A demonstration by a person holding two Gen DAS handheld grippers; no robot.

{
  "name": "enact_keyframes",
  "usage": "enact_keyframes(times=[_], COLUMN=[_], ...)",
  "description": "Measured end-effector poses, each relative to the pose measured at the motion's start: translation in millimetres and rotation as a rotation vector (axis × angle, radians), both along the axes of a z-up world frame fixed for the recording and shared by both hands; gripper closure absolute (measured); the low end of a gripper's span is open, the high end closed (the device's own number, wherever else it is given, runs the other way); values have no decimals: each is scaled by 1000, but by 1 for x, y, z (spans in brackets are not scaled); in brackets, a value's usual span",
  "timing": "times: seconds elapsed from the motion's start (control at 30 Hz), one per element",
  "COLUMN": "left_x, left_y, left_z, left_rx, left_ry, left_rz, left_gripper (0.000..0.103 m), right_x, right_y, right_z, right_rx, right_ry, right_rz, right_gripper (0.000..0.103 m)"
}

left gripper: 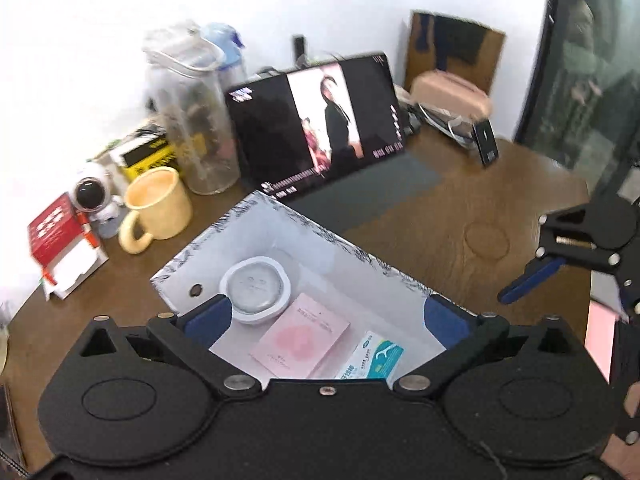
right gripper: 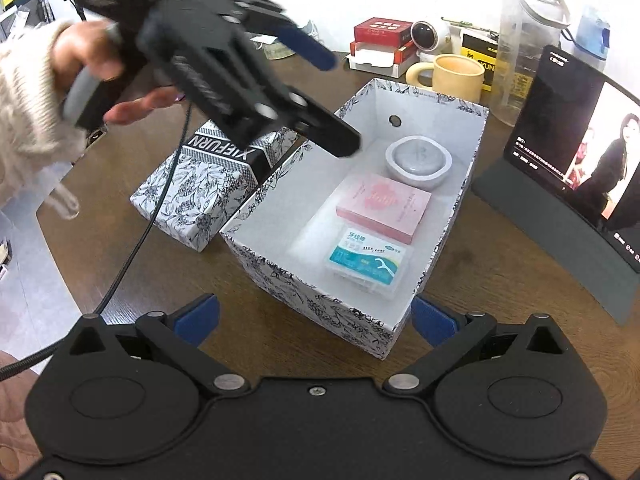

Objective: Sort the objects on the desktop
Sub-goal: 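Open the left gripper beside the pink card and lift away, then reach both grippers to opposite edges of the XIEFURN floral lid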

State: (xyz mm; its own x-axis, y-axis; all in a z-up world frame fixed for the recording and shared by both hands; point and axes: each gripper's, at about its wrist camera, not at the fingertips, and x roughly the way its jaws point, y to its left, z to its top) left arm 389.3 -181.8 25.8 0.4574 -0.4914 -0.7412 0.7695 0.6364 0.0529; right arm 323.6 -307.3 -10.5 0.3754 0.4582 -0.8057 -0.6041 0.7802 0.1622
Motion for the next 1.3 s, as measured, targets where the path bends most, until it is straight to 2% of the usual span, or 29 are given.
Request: enact_keyframes(times=[0.33,0.43,0.57,0.77,0.93,1.13,1.3], left_x=[-34,-48,-60,-68,-69,-63,-54], left_y=[54,73,88,121,153,193,211], left_z=[32,39,46,53,57,59,48], left_rx=[-226,-272,-296,-316,-252,-208,-163], left_ry=[3,-10,-11,-23,-46,-22,-3], left_rz=[339,451,580,706,784,760,736], left_gripper=[0,0,0,0,0,0,0], right_x=[11,12,13,10,0,-13,-16], right_y=[10,18,33,63,101,149,185], right_z=[11,15,19,23,19,16,12], right_rx=[52,60,73,77,75,61,53], right_ry=[-17,-25,-32,-50,-51,-61,-58], right_rz=[43,60,76,67,33,-3,-41], right_gripper=[0,0,0,0,0,0,0])
